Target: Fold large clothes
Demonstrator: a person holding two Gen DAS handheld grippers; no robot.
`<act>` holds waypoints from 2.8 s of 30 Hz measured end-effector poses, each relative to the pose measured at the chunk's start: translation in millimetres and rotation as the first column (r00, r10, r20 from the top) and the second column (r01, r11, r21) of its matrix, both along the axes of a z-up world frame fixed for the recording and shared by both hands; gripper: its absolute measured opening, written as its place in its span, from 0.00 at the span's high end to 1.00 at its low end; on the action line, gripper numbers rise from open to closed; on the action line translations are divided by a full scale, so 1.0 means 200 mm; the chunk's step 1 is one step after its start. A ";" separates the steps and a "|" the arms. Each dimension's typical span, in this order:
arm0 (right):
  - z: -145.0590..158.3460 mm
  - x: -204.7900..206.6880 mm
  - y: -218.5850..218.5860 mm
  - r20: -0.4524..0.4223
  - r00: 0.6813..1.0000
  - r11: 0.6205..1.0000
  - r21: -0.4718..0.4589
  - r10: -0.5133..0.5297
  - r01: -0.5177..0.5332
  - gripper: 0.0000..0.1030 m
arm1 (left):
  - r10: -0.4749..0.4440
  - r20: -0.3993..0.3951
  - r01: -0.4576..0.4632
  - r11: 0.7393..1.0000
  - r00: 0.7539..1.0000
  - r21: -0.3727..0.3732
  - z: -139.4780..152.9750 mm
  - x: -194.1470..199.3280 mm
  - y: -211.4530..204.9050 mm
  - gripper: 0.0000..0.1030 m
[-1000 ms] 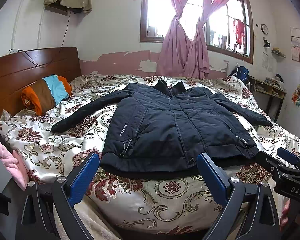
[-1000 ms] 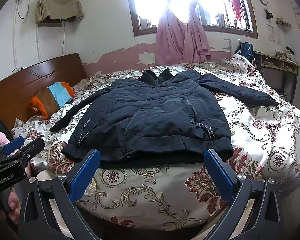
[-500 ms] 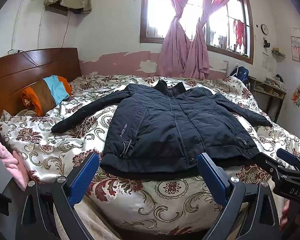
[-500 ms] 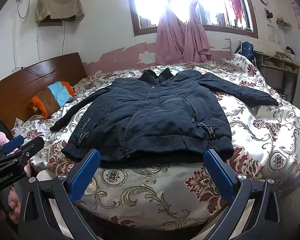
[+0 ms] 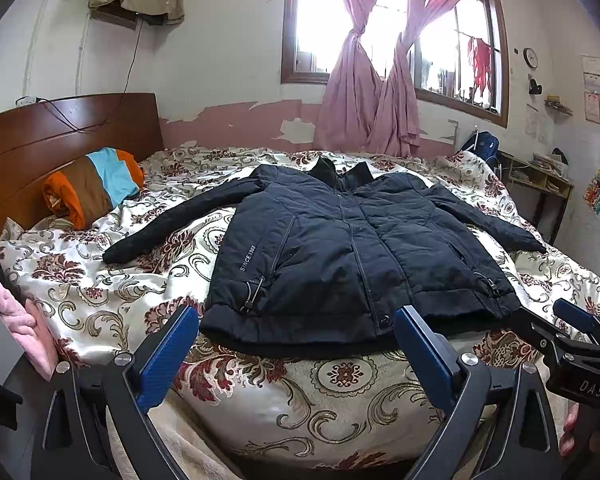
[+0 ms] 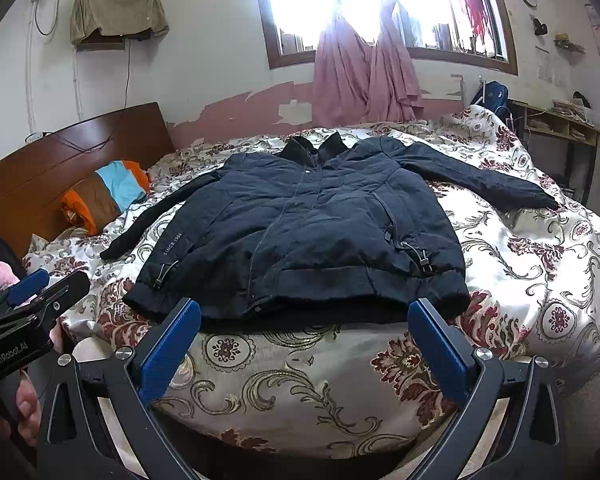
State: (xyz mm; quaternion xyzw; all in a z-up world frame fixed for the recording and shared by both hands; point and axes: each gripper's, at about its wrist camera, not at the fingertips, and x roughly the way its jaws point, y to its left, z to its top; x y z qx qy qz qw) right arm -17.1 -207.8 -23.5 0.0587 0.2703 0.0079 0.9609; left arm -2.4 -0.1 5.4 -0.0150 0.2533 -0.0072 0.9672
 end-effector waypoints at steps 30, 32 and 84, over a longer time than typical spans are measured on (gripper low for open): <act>-0.12 0.68 -0.44 -0.134 0.968 0.973 -0.116 -0.214 0.199 0.01 | -0.024 -0.173 0.042 0.994 0.985 0.102 -0.14 0.89 -0.20 0.04; -0.12 0.75 -0.51 -0.131 0.964 0.969 -0.120 -0.232 0.217 0.01 | -0.041 -0.189 0.062 0.992 0.981 0.107 -0.14 1.01 -0.24 0.04; -0.64 1.77 -2.49 -0.129 0.688 0.476 0.631 -0.715 0.613 0.93 | -0.340 -0.382 0.330 0.939 0.859 -0.092 -0.64 2.72 -1.67 0.00</act>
